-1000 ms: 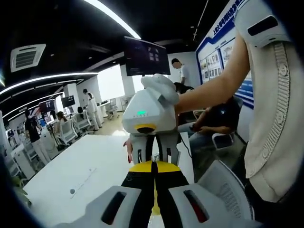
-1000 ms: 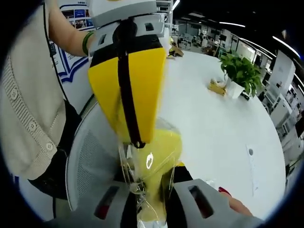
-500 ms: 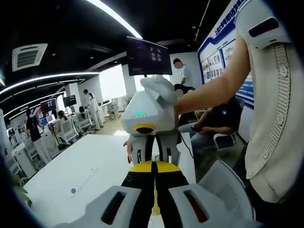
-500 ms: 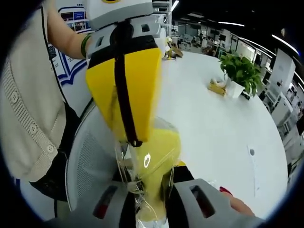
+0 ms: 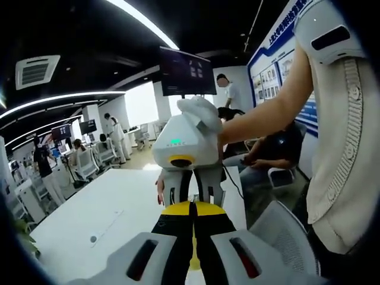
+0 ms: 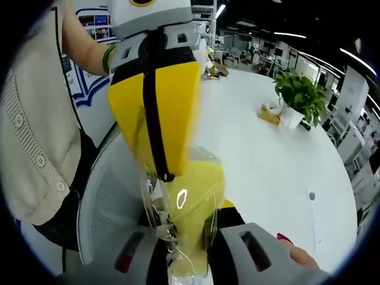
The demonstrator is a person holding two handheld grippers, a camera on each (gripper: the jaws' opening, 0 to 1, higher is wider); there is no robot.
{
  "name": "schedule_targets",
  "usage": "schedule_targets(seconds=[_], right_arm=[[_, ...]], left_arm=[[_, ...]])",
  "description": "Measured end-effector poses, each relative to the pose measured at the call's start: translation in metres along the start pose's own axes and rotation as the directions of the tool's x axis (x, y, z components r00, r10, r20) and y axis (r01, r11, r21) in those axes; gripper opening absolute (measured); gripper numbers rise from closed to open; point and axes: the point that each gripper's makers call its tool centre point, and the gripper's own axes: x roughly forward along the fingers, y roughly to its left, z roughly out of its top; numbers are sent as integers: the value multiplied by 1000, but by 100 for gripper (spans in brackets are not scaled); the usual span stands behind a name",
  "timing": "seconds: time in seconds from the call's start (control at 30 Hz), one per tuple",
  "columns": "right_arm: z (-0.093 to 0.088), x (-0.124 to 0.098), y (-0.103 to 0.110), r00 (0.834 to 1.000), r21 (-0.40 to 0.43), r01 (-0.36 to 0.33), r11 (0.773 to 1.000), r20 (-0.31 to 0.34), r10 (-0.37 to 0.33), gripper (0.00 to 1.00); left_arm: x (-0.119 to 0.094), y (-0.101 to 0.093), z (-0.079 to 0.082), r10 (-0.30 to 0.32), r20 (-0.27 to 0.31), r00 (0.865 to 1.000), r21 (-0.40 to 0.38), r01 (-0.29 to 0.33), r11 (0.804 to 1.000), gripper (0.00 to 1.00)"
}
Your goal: Compare the silicone blocks by pressing each to a similar depth, holding the contact briefly, and releasing to observe deformation and rebound differences across the visible hardness samples.
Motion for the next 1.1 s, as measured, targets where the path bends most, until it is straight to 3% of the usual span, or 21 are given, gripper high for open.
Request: schedule_targets(seconds=[0.67,1.1], right_arm=[[-1,2,-6,1000,-13,17,1000,-6,-17,17],[-5,4,-4,1000,13,17,1000,-18,-17,27]], left_arm=[[4,0,0,32,0,999,-9,-32,999,0],[3,6,-4,43,6,999,-44,-42,998,0]])
